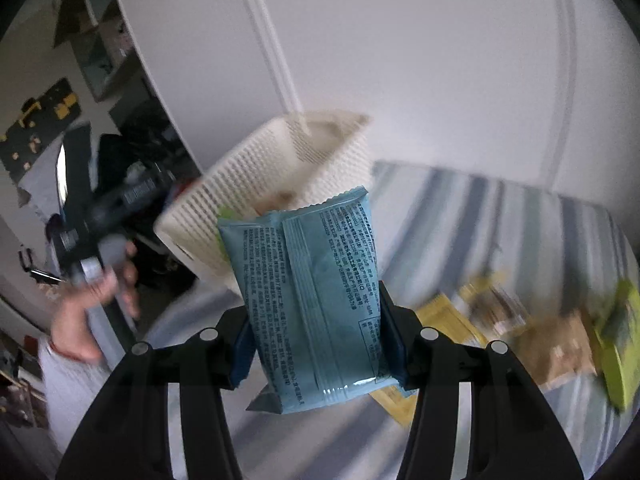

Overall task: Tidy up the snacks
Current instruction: 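Carry the green pack into the basket with the left tool and release, then lower the light blue bag into the basket with the right tool and open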

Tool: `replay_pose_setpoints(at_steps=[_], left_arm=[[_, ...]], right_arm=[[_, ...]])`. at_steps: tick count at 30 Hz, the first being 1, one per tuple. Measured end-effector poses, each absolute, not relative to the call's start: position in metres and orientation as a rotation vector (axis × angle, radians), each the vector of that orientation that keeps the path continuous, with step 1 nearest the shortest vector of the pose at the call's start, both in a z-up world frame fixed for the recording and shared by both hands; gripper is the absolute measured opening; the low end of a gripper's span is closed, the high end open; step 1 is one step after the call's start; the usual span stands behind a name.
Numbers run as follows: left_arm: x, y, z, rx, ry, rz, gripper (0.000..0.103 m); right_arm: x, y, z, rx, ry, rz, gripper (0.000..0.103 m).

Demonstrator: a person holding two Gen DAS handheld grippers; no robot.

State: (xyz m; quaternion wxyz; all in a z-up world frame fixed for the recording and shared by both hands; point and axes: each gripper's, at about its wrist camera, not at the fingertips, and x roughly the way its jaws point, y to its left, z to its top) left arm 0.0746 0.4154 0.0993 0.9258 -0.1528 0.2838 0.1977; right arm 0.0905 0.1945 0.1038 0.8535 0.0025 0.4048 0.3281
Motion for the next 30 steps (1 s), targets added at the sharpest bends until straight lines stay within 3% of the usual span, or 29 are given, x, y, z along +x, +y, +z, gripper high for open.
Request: replay_pose_setpoints(at_steps=[13, 17, 19, 30], left_arm=[[0.060, 0.432, 0.106, -0.334, 0.544, 0.444, 0.100], [0.058, 0.438, 0.104, -0.356, 0.545, 0.454, 0.100], [0.056, 0.440, 0.104, -0.368, 0.543, 0.456, 0.100], [0.055, 0.435, 0.103, -0.358, 0.545, 0.436, 0.100]], right_arm=[[0.150, 0.309, 0.120, 0.146, 0.904, 0.784, 0.053], [0.161, 0.318, 0.107, 0.176, 0.954, 0.752, 0.057], [0.163, 0.319, 0.104, 0.180, 0.957, 0.735, 0.067], [0.157, 0.310, 0.104, 0.193, 0.951, 0.747, 0.068]])
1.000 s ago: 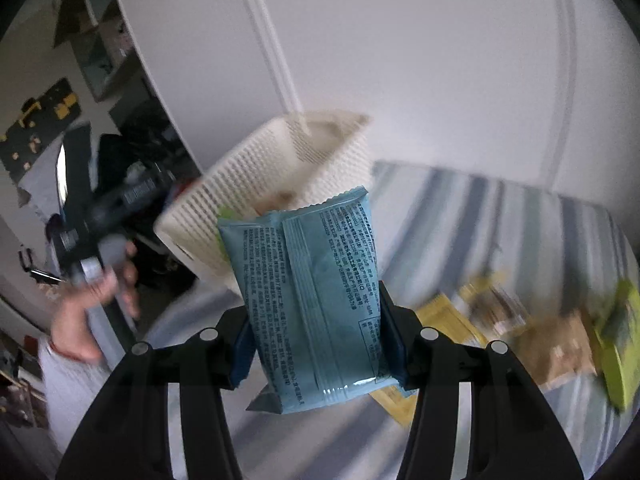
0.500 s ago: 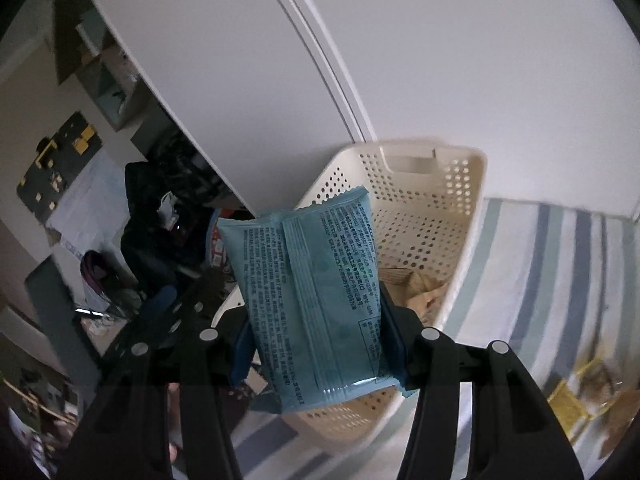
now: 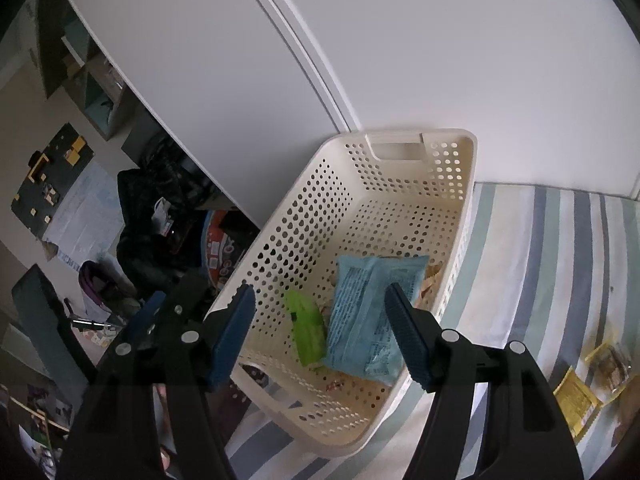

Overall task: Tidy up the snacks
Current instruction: 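Lower the light blue bag into the basket with the right tool and open, then withdraw both tools from the basket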

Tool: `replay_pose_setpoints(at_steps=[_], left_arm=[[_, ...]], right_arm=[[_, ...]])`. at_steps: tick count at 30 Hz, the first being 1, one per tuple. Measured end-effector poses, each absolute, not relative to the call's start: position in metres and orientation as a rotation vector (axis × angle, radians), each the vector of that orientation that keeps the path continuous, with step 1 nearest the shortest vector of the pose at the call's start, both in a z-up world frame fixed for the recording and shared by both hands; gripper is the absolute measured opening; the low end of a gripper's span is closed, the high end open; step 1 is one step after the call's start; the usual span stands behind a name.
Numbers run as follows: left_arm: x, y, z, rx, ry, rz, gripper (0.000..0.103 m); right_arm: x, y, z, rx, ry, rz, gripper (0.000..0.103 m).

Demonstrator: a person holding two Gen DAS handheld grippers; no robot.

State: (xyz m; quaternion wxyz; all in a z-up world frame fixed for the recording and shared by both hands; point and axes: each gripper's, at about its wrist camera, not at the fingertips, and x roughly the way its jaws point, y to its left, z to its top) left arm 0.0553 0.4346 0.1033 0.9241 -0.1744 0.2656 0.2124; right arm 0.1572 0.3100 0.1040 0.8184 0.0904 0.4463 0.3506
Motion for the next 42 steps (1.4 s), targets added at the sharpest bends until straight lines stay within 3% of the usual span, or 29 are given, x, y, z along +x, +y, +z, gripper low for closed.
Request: replay_pose_setpoints(at_steps=[15, 19, 22, 42], left_arm=[[0.055, 0.420, 0.109, -0.337, 0.538, 0.395, 0.100], [0.058, 0.412, 0.110, -0.322, 0.541, 0.379, 0.100], [0.058, 0.406, 0.112, -0.311, 0.537, 0.362, 0.100], [0.063, 0.303, 0.124, -0.126, 0.536, 0.135, 0.100]], right_arm=[[0.137, 0.270, 0.099, 0.168, 0.906, 0.657, 0.068], [0.136, 0.248, 0.099, 0.204, 0.896, 0.611, 0.077], [0.133, 0.235, 0.101, 0.208, 0.886, 0.587, 0.078], [0.115, 0.104, 0.090, 0.175, 0.879, 0.337, 0.081]])
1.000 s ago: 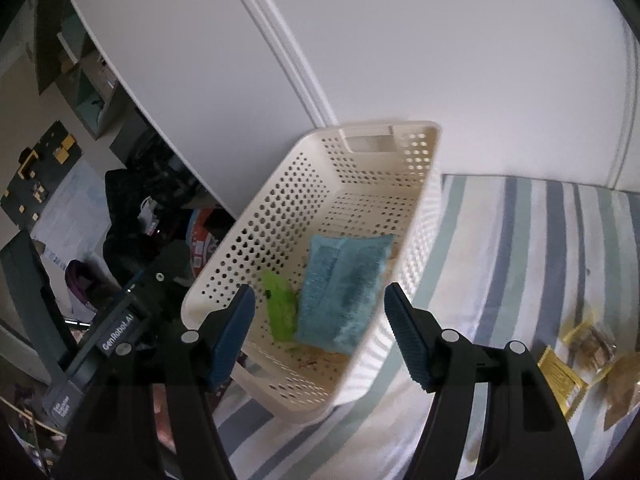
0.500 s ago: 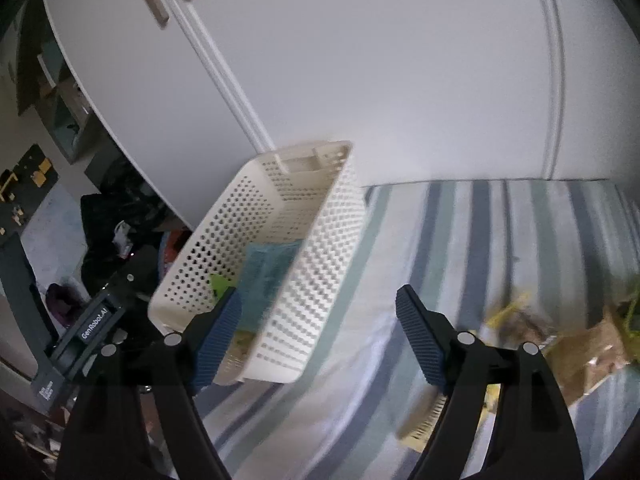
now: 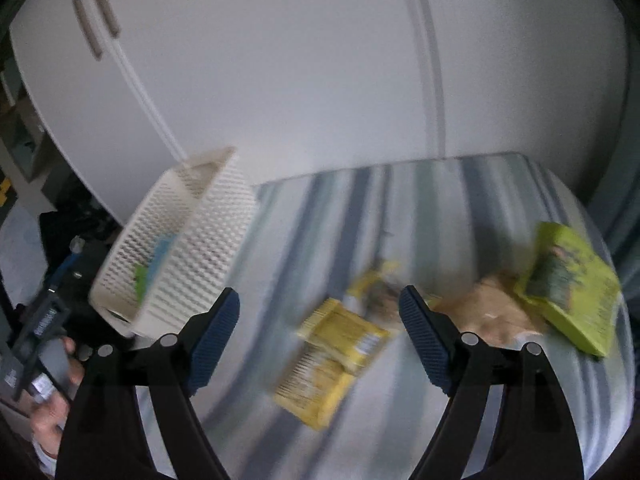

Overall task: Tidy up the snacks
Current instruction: 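Withdraw both tools from the basket, then grasp the green seaweed bag with the right tool while the left tool reaches a yellow biscuit pack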

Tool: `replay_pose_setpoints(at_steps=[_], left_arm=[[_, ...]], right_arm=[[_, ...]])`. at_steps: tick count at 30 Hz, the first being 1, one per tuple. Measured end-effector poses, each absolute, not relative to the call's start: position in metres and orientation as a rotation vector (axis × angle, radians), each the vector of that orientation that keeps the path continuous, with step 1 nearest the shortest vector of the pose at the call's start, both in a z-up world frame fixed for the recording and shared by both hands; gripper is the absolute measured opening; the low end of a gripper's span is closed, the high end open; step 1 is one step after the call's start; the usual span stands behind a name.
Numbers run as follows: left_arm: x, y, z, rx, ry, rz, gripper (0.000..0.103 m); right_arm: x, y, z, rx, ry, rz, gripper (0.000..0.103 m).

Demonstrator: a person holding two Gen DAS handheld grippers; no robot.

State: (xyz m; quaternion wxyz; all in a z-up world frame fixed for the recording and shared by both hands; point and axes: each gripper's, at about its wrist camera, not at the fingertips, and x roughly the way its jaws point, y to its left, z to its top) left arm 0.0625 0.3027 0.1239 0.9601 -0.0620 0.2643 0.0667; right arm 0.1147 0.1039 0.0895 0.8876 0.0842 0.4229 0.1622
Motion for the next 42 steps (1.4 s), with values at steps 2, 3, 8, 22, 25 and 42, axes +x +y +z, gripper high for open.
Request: replay_pose_setpoints(at_steps=[2, 3, 8, 22, 25, 42], left_arm=[[0.062, 0.292, 0.124, -0.112, 0.541, 0.106, 0.100], [0.061, 0.284, 0.124, -0.100, 0.544, 0.077, 0.100], [0.061, 0.256, 0.123, -0.033, 0.551, 0.009, 0.100], [0.078, 0.216, 0.091, 0.008, 0.685, -0.163, 0.100], [0.082, 0.214, 0.083, 0.011, 0.716, -0.173, 0.100], [0.085, 0.190, 0.054, 0.089, 0.847, -0.202, 0.100]], right_arm=[[0.111, 0.087, 0.084, 0.140, 0.887, 0.296, 0.081], [0.110, 0.079, 0.082, 0.124, 0.888, 0.276, 0.081], [0.104, 0.030, 0.075, 0.057, 0.889, 0.168, 0.083], [0.124, -0.042, 0.043, -0.280, 0.946, 0.118, 0.094], [0.140, -0.038, 0.032, -0.371, 0.986, 0.145, 0.094], [0.205, -0.066, -0.003, -0.194, 1.109, 0.243, 0.095]])
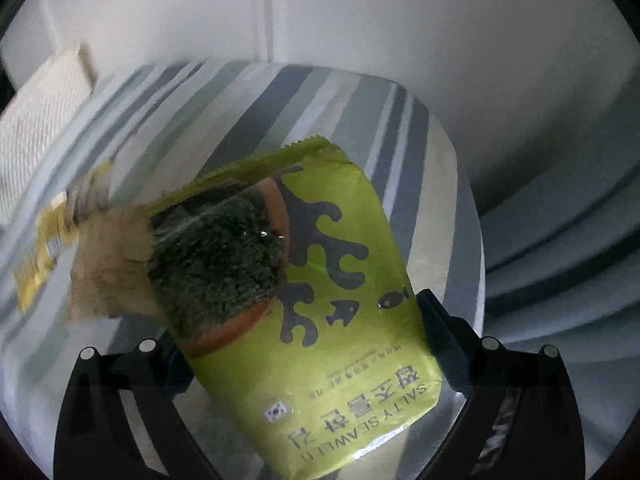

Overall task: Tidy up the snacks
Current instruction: 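Grasp the green seaweed bag with the right tool while the left tool reaches a yellow biscuit pack, then close the left tool on the yellow bibizan biscuit pack and lift it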

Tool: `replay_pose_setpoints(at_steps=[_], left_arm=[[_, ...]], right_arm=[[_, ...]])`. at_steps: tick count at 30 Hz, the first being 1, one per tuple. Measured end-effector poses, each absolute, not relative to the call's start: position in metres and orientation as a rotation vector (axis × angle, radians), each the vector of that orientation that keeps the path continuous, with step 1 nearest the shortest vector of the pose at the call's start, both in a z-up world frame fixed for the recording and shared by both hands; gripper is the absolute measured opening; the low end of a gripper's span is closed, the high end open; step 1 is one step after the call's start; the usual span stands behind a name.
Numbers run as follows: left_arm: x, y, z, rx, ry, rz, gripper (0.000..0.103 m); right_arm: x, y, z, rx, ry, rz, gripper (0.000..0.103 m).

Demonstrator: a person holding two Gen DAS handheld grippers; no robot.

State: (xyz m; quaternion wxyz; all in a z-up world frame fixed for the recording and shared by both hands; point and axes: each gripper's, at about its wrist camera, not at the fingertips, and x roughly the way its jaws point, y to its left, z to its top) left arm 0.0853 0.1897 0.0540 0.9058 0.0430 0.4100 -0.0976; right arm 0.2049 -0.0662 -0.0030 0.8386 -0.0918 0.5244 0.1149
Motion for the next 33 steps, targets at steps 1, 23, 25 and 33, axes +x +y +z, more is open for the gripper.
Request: replay_pose_setpoints(at_steps=[1, 23, 25, 33], left_arm=[[0.086, 0.188, 0.054, 0.091, 0.850, -0.205, 0.100], [0.120, 0.139, -0.003, 0.158, 1.107, -0.256, 0.092], [0.126, 0.135, -0.010, 0.171, 1.140, -0.264, 0.088], [0.124, 0.125, -0.012, 0.192, 1.122, -0.295, 0.048]], right_arm=[[0.204, -0.072, -0.004, -0.145, 1.101, 0.238, 0.095], [0.199, -0.080, -0.001, -0.086, 1.061, 0.197, 0.091], [0.199, -0.081, -0.001, -0.089, 1.061, 0.196, 0.091], [0.193, -0.085, 0.006, -0.048, 1.032, 0.192, 0.091]])
